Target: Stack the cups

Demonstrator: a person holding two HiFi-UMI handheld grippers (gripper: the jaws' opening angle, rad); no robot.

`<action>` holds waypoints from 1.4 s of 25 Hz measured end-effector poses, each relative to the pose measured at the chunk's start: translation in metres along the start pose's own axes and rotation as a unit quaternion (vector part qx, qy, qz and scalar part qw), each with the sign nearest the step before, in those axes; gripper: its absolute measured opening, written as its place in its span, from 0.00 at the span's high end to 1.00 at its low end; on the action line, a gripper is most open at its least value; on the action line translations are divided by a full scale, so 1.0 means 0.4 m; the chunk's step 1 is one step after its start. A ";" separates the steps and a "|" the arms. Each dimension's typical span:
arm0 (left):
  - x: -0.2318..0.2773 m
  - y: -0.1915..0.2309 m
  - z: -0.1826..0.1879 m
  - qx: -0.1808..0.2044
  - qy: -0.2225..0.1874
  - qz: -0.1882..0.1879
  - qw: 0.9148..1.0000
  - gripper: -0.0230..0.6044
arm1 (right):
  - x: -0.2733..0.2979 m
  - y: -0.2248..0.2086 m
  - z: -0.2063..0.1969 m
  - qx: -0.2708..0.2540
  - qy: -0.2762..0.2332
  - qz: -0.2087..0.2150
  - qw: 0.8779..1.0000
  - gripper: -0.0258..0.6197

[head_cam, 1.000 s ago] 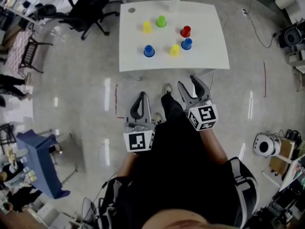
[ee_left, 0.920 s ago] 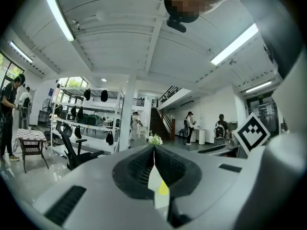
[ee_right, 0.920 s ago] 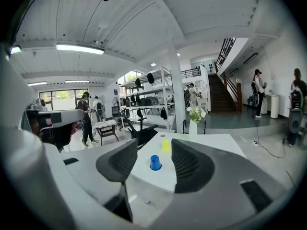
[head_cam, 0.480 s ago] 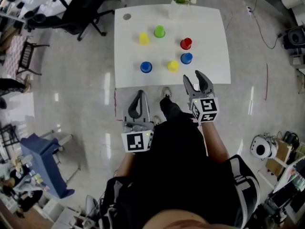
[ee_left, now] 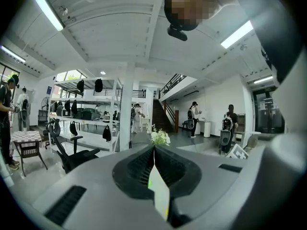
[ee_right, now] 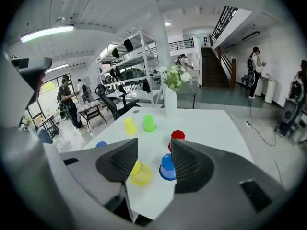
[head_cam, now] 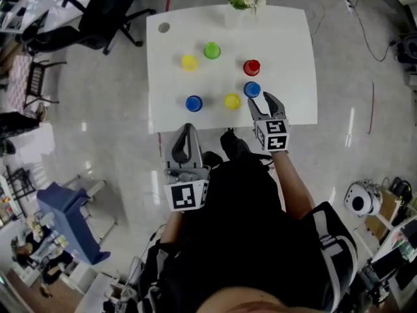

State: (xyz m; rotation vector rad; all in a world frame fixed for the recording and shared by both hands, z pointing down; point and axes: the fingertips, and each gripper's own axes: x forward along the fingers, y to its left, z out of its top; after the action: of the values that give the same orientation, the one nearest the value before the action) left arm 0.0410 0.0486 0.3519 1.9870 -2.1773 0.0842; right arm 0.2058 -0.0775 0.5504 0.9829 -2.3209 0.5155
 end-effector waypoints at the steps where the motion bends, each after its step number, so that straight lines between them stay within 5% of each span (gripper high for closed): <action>1: 0.010 -0.003 0.001 0.002 0.002 0.002 1.000 0.93 | 0.020 -0.012 -0.012 -0.001 0.009 0.000 1.000 0.60; 18: 0.110 0.050 -0.004 0.000 0.031 0.002 1.000 0.93 | 0.212 -0.103 -0.199 -0.001 0.142 -0.030 0.989 0.59; 27: 0.104 0.106 -0.012 -0.006 0.034 -0.029 0.999 0.93 | 0.198 -0.107 -0.182 0.013 0.131 -0.075 0.988 0.61; 35: 0.076 0.170 0.006 -0.018 0.010 -0.060 0.998 0.93 | 0.113 -0.037 -0.055 0.019 0.077 -0.103 0.991 0.61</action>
State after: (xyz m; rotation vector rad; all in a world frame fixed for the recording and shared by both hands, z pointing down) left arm -0.0292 0.0252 0.3609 2.0822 -2.0272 0.0466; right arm 0.1982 -0.0991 0.5975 1.1432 -2.0524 0.5329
